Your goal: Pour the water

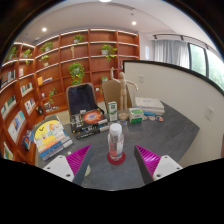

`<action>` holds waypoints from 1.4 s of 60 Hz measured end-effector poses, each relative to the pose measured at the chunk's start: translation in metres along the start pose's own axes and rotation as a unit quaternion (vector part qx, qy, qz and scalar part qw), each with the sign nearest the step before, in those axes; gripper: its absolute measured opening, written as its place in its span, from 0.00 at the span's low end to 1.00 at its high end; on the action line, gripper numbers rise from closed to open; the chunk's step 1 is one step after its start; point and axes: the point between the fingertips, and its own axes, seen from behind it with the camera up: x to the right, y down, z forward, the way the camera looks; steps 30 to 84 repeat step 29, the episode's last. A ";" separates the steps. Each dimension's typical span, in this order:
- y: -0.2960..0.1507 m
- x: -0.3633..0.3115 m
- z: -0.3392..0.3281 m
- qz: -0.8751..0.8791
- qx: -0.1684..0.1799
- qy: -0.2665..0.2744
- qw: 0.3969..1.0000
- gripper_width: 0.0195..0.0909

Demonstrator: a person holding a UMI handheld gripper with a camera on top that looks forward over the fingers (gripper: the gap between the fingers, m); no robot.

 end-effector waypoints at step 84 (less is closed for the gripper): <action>-0.005 -0.012 -0.038 -0.010 -0.008 -0.010 1.000 0.97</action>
